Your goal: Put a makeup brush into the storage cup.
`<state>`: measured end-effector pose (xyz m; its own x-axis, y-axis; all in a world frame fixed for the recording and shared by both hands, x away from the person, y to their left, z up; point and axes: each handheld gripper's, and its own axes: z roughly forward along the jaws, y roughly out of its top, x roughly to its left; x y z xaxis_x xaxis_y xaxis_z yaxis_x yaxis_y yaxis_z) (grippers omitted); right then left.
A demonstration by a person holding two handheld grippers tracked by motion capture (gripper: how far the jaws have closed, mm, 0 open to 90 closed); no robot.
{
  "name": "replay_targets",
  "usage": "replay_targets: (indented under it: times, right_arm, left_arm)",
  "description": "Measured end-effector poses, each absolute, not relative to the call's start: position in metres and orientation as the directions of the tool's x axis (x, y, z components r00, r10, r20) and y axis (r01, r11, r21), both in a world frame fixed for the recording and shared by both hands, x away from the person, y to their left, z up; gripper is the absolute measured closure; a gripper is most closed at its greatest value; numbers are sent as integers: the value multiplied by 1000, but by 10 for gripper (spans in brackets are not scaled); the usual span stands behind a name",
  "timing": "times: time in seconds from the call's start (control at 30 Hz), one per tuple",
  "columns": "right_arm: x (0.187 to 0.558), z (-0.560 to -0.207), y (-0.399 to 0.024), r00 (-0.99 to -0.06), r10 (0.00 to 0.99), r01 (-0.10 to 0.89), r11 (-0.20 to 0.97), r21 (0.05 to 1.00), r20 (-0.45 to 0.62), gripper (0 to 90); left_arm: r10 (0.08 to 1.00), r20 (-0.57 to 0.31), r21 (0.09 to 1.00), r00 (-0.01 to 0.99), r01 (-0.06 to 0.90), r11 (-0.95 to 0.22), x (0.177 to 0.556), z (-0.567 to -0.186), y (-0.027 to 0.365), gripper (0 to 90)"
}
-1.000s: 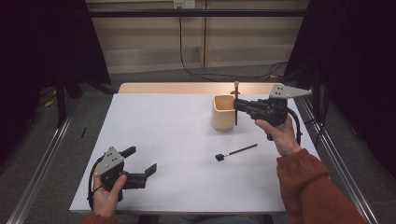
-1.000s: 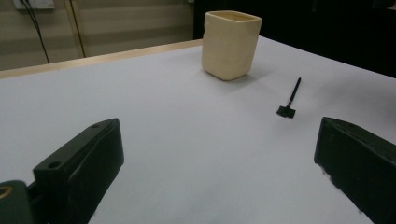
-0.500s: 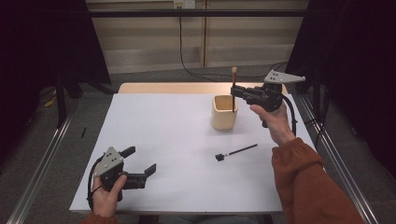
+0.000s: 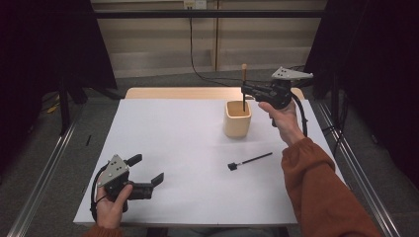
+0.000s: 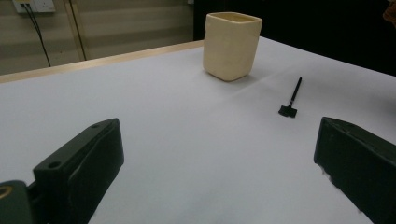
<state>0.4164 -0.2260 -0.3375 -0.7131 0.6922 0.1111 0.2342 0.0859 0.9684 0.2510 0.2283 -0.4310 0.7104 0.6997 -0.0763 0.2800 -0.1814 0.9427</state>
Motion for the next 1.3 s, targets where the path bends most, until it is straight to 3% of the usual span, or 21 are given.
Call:
replay_targets:
  times: [1.3]
  right_arm:
    - [436,-390,-223,-680,720,302,100,948,140,832]
  left_arm:
    - [691,-66,940,719,278,-199,251,-431,229,14]
